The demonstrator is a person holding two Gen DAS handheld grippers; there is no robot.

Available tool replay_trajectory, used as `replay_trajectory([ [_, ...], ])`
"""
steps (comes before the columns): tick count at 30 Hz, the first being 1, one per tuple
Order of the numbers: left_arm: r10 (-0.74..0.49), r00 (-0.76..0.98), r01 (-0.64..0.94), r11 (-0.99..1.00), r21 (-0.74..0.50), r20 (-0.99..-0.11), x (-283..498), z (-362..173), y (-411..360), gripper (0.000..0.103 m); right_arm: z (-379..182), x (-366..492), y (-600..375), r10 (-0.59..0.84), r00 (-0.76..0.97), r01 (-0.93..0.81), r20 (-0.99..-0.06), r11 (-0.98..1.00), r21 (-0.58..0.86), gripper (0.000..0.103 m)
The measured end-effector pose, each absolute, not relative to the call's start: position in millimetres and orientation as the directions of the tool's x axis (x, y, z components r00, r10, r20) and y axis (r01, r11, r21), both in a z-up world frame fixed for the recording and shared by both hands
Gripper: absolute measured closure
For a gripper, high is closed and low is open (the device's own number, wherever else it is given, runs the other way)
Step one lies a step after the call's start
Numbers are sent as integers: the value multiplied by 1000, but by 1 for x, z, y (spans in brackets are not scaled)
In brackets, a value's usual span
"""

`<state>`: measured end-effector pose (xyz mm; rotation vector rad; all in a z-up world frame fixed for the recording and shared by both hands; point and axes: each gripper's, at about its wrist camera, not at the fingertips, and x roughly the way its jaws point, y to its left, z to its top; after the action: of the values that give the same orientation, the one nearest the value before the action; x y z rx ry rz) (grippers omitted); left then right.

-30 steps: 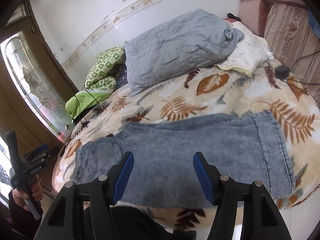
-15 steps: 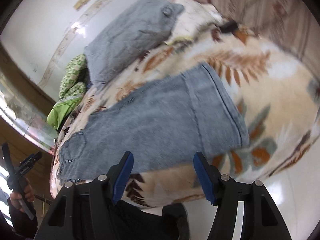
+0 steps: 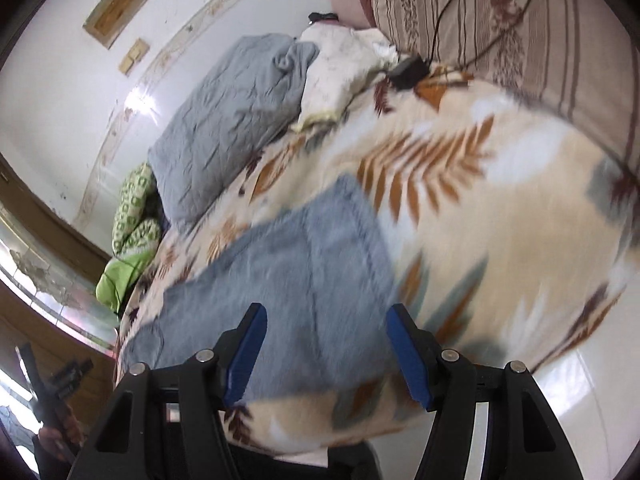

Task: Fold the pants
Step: 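Grasp the jeans leg end with the right gripper and lift it, then fold the lifted leg over onto the back pocket and open the right gripper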

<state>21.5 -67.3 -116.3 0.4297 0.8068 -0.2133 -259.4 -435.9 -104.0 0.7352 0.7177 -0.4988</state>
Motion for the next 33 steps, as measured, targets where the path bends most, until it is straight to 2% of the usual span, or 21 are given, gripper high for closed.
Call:
replay_trajectory([
  [7,5,663,339,889,306,-748,28,-125,-77,15,-138,-221,-490,-80,585,638,-807,660,397,36],
  [15,11,650,344,888,306,-760,33,-132,-89,15,-154,-178,-497,67,590,529,-804,720,449,36],
  [17,7,650,350,885,308,-760,32,-132,-90,15,-153,-174,-493,85,595,514,-799,724,460,51],
  [18,6,651,351,884,308,-759,31,-131,-90,15,-152,-174,-492,97,594,511,-799,721,468,73],
  [19,5,652,349,885,307,-758,31,-130,-89,15,-152,-175,-491,102,597,511,-795,716,476,79],
  [28,-9,661,309,914,262,-750,31,-122,-63,15,-94,-170,-457,-1,665,513,-747,727,456,82],
  [33,-20,655,283,933,221,-756,31,-123,-38,15,-54,-133,-416,34,685,452,-728,764,460,82],
])
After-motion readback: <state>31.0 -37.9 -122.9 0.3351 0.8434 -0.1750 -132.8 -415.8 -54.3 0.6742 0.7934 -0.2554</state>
